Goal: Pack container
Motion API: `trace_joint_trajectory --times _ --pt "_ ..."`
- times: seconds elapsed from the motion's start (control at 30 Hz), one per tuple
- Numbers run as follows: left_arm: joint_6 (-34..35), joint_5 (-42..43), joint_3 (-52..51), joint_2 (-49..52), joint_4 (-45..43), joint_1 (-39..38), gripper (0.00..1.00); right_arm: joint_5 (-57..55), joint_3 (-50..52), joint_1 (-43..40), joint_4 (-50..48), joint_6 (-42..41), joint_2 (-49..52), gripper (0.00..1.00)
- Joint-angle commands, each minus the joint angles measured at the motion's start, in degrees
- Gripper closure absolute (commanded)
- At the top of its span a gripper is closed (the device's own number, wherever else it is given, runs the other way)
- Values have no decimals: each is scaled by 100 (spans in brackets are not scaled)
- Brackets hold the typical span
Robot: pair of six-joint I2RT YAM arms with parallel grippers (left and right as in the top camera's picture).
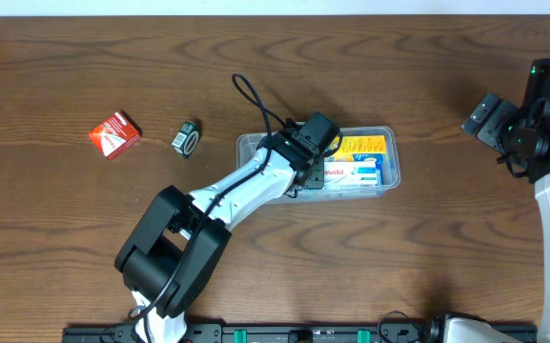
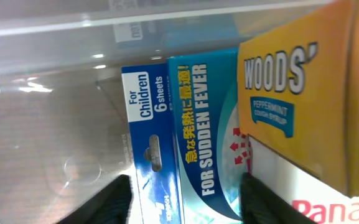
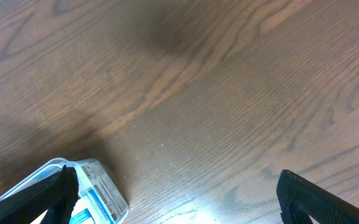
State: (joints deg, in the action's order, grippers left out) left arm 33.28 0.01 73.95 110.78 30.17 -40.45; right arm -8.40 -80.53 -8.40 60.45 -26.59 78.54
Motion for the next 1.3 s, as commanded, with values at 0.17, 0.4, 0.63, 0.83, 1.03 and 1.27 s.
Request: trace_joint_trajectory --times 0.17,0.4,0.63,0.83,1.03,1.27 --pt "26 0 -61 44 20 2 27 -39 -24 -31 7 -79 11 1" --pt "24 101 -59 44 11 2 11 -39 -24 -31 7 -79 11 1" --pt "-26 101 -55 37 -50 2 5 -39 -24 -31 7 -79 11 1" --pt "-282 94 -22 -98 -48 26 4 -39 -24 -31 7 -79 11 1" --pt "-306 81 -22 -214 -28 31 9 -39 -24 -26 7 -79 11 1" --pt "-365 79 -22 -214 129 118 44 -39 -24 -26 7 -79 11 1"
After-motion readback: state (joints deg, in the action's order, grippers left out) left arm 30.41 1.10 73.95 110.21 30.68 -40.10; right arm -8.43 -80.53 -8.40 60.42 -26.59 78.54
